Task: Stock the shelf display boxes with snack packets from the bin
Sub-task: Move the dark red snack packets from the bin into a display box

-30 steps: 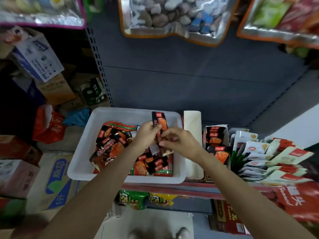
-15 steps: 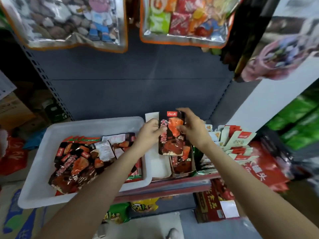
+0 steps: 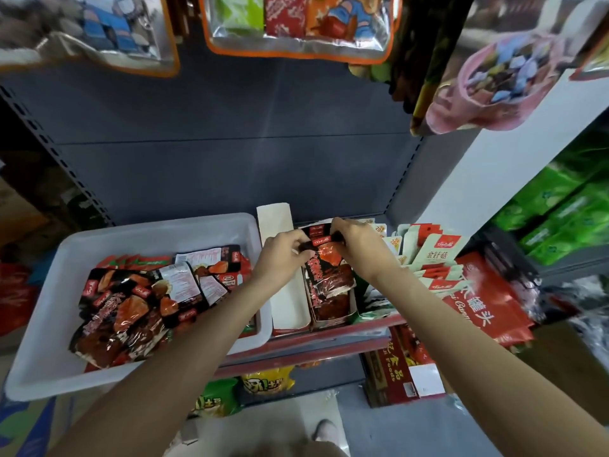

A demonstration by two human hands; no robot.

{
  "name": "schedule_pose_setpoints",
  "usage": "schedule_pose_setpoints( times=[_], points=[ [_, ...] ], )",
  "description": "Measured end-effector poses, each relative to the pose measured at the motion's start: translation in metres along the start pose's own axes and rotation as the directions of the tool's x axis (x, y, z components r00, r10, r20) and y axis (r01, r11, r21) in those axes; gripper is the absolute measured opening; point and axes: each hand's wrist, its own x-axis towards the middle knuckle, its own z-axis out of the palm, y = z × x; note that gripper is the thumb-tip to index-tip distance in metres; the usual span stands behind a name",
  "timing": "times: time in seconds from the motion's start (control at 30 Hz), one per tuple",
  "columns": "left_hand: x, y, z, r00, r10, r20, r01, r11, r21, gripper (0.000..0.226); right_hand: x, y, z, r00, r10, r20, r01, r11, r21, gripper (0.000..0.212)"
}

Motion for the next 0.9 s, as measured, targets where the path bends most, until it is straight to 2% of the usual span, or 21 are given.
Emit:
schedule_pose_setpoints(
  times=[0.1,0.17,0.33,0.47,0.63,0.8,0.9],
  points=[
    [0.0,-0.001,-0.001,0.995,0.032,-0.098,-0.029,0.999,0.036,0.014,0.002,0.001,-0.002,0.999,0.034,-0.026,-0.032,0.997,0.065,0.01],
    [-0.002,0.0,-0.002,0.991,0.065,-0.116,-0.059,0.997,0.054,0.012,0.002,0.002,-0.003,0.998,0.049,-0.042,-0.045,0.994,0.099,0.009],
    [0.0,0.001,0.001,0.998,0.063,0.007,-0.063,0.983,0.174,0.011,0.001,0.007,0.002,0.999,0.046,0.015,-0.046,0.999,-0.003,0.014],
    [0.003,0.004,0.005,0.999,0.032,0.036,-0.038,0.984,0.174,0.01,0.001,0.007,0.004,0.999,0.032,-0.041,-0.031,0.999,0.028,0.018],
    [0.001,0.0,0.007,0.999,0.034,0.015,-0.035,0.994,0.108,0.013,-0.004,0.004,0.011,0.978,0.118,0.173,-0.101,0.989,-0.104,0.01],
    [0.003,-0.002,0.004,0.995,0.038,0.094,-0.051,0.99,0.135,0.011,0.0,0.004,0.016,0.98,0.161,0.119,-0.167,0.985,0.042,0.008],
    [0.0,-0.002,-0.005,0.999,-0.003,0.04,0.0,0.996,0.084,0.011,0.003,-0.001,0.018,0.981,0.166,0.102,-0.181,0.968,0.173,0.008]
  ],
)
